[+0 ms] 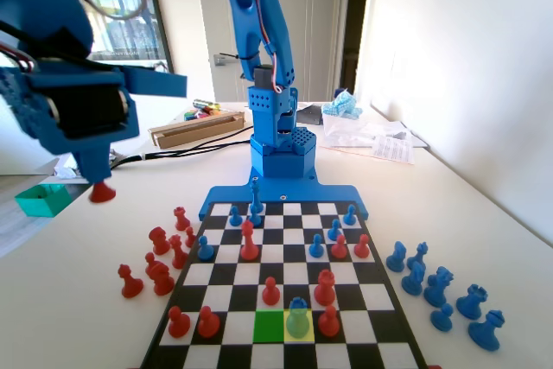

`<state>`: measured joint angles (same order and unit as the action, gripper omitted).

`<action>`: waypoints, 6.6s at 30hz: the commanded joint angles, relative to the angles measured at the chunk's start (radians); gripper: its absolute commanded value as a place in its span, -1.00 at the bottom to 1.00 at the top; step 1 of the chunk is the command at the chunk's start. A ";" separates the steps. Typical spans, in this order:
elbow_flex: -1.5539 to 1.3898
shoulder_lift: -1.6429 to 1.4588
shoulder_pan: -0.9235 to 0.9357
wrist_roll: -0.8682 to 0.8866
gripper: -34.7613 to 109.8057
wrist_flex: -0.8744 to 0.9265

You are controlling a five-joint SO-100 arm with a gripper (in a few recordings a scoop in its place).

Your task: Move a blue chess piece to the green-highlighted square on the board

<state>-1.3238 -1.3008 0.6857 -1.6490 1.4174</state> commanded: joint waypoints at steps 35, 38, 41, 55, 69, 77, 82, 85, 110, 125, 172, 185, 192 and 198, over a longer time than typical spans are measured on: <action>-0.394 0.199 0.124 -0.147 -0.49 -0.604; -0.393 0.199 0.124 -0.152 -0.44 -0.604; -0.390 0.198 0.123 -0.163 -0.39 -0.600; -0.259 0.054 0.114 -0.255 -0.34 -0.238; -0.012 -0.104 -0.086 -0.120 -0.36 0.055; -0.031 -0.106 -0.347 0.095 -0.37 -0.144; -0.094 -0.107 -0.480 0.091 -0.37 -0.212; -0.147 -0.106 -0.546 0.078 -0.36 -0.272; -0.029 0.206 -0.684 0.046 -0.36 -0.341; -0.135 0.210 -0.695 0.043 -0.36 -0.417; -0.172 0.247 -0.715 0.046 -0.51 -0.515; -0.146 0.199 -0.673 0.032 -0.51 -0.446; -0.130 0.183 -0.629 0.025 -0.51 -0.440; -0.124 0.184 -0.591 0.012 -0.51 -0.451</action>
<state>-1.4987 -1.0186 0.0690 -1.6199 0.9618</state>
